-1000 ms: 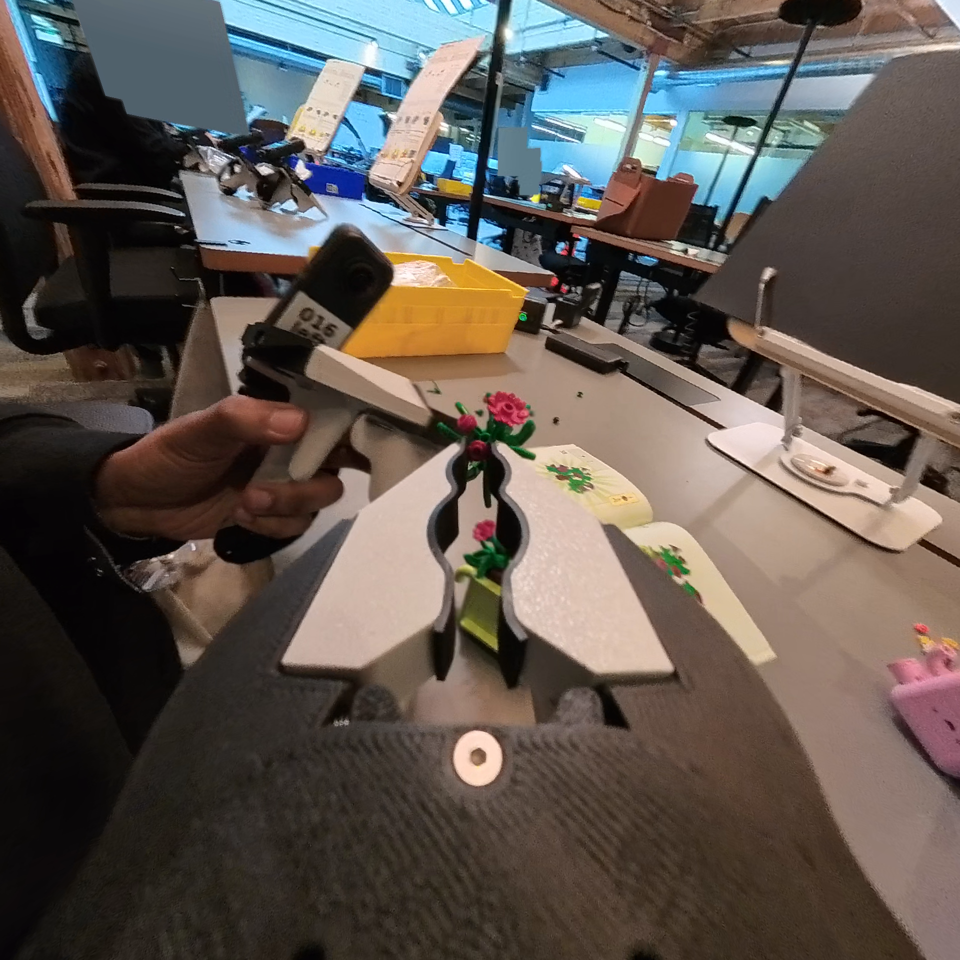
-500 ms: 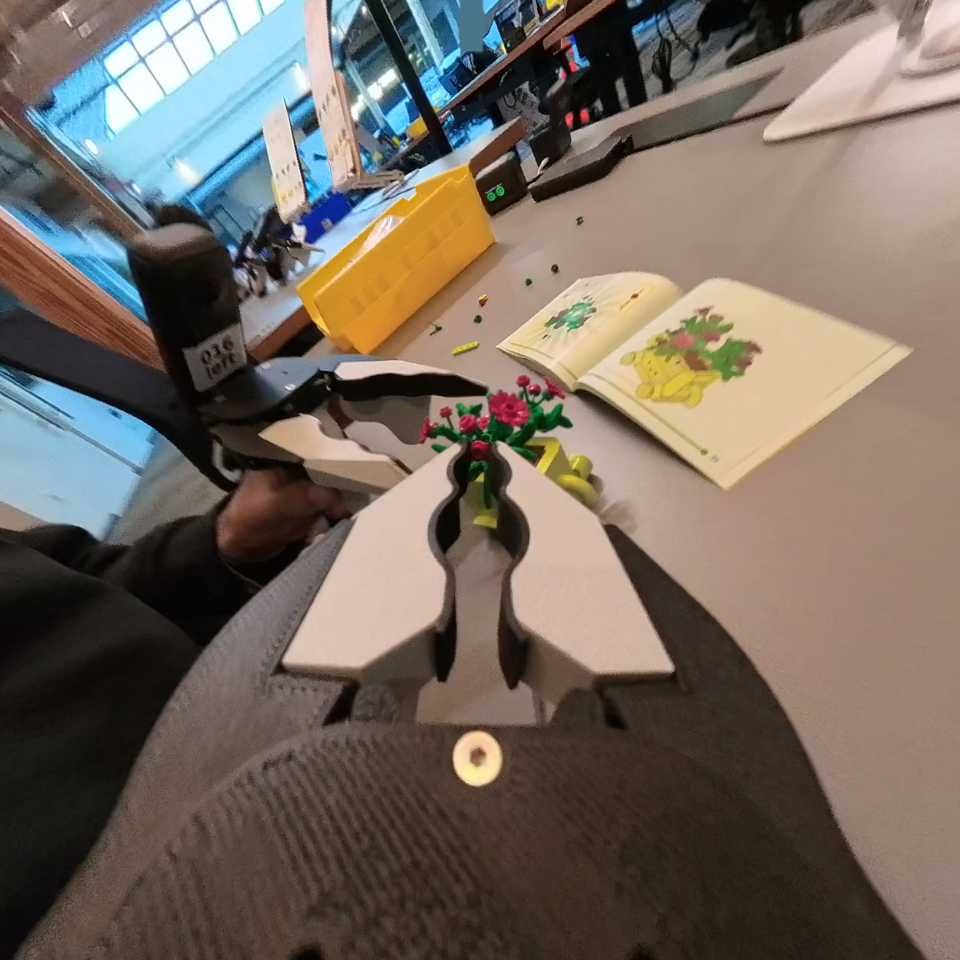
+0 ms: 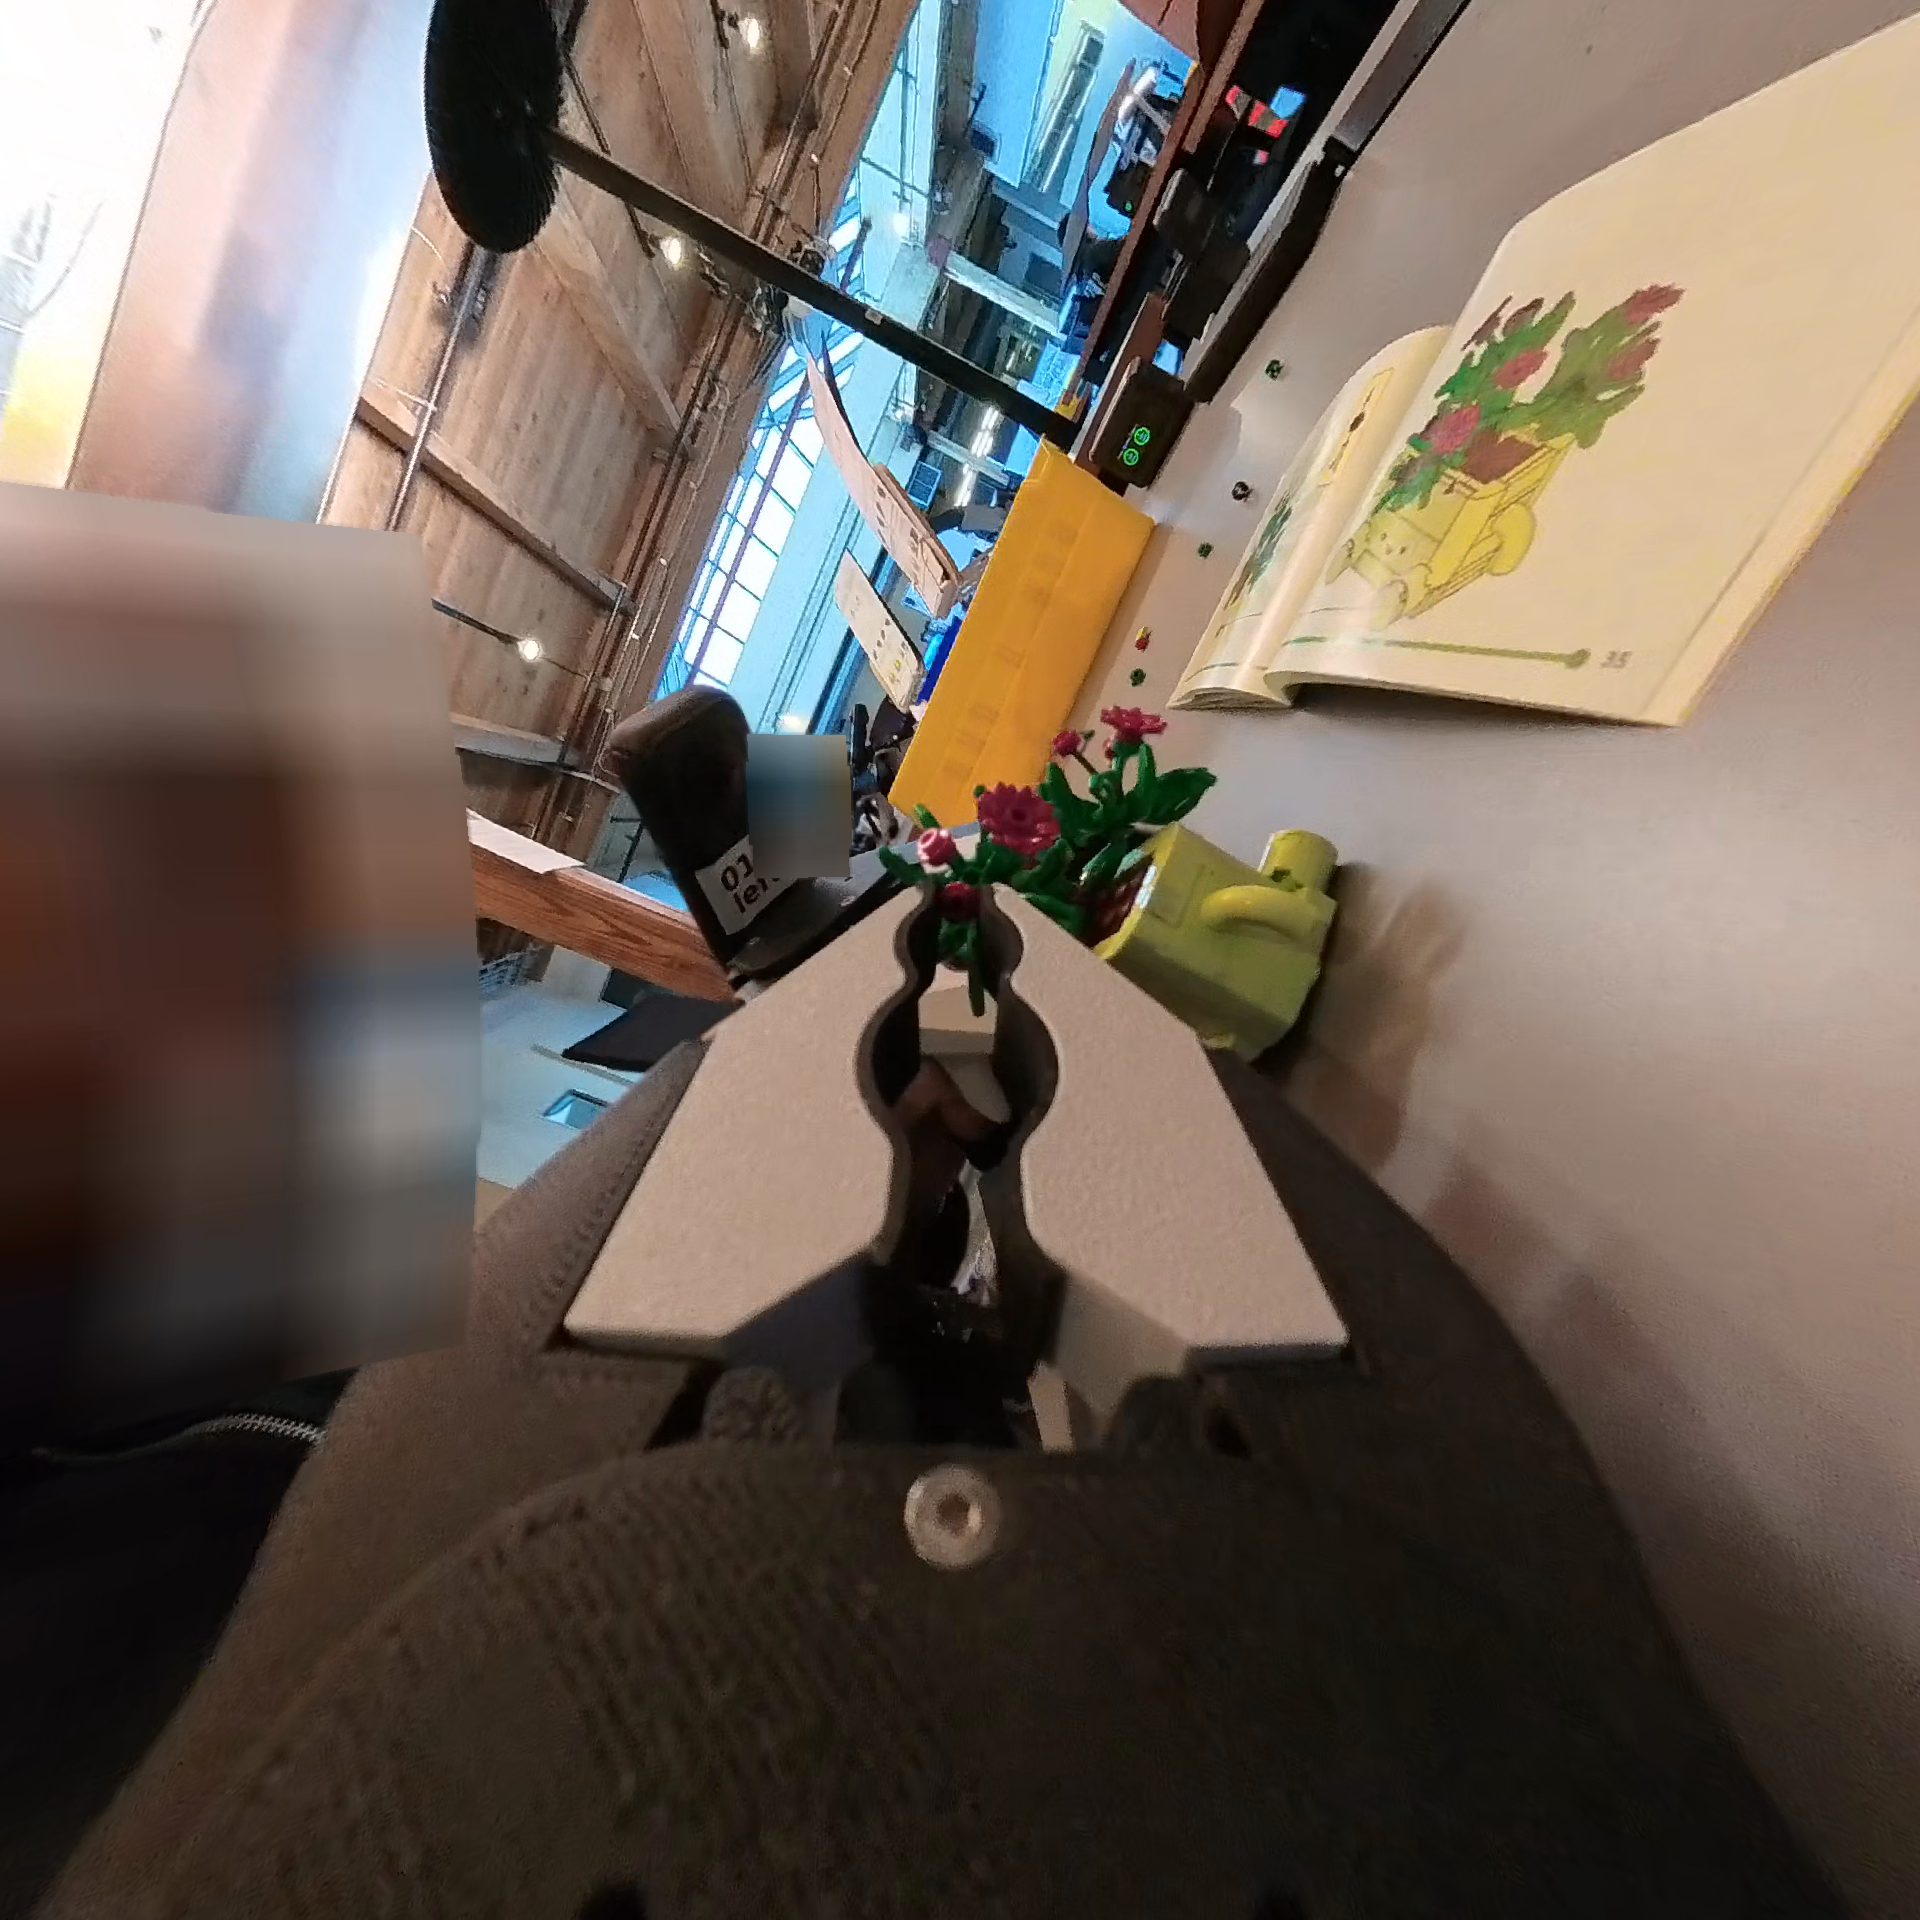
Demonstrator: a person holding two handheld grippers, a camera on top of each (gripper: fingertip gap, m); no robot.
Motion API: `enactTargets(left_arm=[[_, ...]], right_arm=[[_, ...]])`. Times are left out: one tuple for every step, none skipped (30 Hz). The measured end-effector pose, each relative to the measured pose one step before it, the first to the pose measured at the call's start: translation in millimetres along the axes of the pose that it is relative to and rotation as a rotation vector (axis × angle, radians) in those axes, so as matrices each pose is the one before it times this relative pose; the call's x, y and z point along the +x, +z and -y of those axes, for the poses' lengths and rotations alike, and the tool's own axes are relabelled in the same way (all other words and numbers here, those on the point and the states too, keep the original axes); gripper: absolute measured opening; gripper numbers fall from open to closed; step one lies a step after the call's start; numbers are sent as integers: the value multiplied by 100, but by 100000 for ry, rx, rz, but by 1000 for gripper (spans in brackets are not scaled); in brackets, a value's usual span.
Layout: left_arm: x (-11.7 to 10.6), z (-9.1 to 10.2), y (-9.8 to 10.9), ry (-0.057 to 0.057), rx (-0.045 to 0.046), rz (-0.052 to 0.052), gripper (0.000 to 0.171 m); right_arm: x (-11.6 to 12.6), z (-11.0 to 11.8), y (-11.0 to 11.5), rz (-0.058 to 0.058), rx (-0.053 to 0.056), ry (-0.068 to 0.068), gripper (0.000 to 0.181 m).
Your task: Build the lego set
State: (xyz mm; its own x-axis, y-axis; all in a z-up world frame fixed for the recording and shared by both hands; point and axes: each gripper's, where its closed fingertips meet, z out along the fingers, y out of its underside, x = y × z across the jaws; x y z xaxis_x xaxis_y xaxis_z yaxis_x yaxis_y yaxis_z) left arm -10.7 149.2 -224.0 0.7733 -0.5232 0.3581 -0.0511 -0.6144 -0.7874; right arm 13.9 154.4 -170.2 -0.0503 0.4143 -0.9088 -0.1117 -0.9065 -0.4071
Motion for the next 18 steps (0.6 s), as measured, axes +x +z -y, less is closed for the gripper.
enactTargets(left_arm=[[33, -62, 50, -1057, -503, -1137, 60], [-29, -58, 46, -1110, -422, -810, 56], [71, -55, 30, -869, -403, -1377, 51], [80, -37, 31, -781, -303, -1370, 47], [-4, -36, 14, -753, -215, -646, 47], [22, -24, 12, -456, -167, -567, 47], [15, -22, 8, -227, -132, -302, 47], [-2, -8, 7, -18, -51, -42, 46], [1, -11, 4, 154, -92, 142, 46], [1, -25, 30, 211, -235, 164, 45], [5, -46, 34, 167, -335, 183, 43], [32, -36, 28, 295, -278, -5, 43], [3, -16, 20, 166, -174, 66, 43], [5, -8, 2, 11, -62, 10, 43], [-11, -18, 9, -285, -55, -51, 43], [-11, -20, -6, -416, -64, -93, 43], [3, -22, 7, -311, -83, -140, 43], [5, -43, 9, -308, -140, -95, 43]], right_arm=[[73, -60, 26, 22, 345, 572, 5], [108, -92, 31, -354, 110, 401, 5], [267, -181, 40, -1551, -470, -84, 5], [456, -279, 39, -3081, -1154, -803, 5], [356, -195, 24, -3148, -854, -1436, 5], [25, -15, 21, -1694, 145, -2588, 5], [-70, 67, 1, -1714, 537, -4000, 5], [19, 12, -6, -2666, 81, -5010, 4], [-127, -4, -4, -2033, 181, -5960, 5], [-313, -1, 13, -1162, 316, -6608, 5], [-142, -147, 38, -2426, -605, -6312, 5], [-32, -255, 64, -2934, -1480, -5737, 5], [84, -286, 85, -3215, -1908, -4503, 5], [169, -261, 102, -3205, -1764, -3081, 5], [95, -102, 59, -2145, -579, -1828, 4], [32, 58, 8, -1142, 699, -605, 4], [24, 52, -5, -599, 952, 416, 4], [-35, 22, -19, 105, 823, 622, 5]])
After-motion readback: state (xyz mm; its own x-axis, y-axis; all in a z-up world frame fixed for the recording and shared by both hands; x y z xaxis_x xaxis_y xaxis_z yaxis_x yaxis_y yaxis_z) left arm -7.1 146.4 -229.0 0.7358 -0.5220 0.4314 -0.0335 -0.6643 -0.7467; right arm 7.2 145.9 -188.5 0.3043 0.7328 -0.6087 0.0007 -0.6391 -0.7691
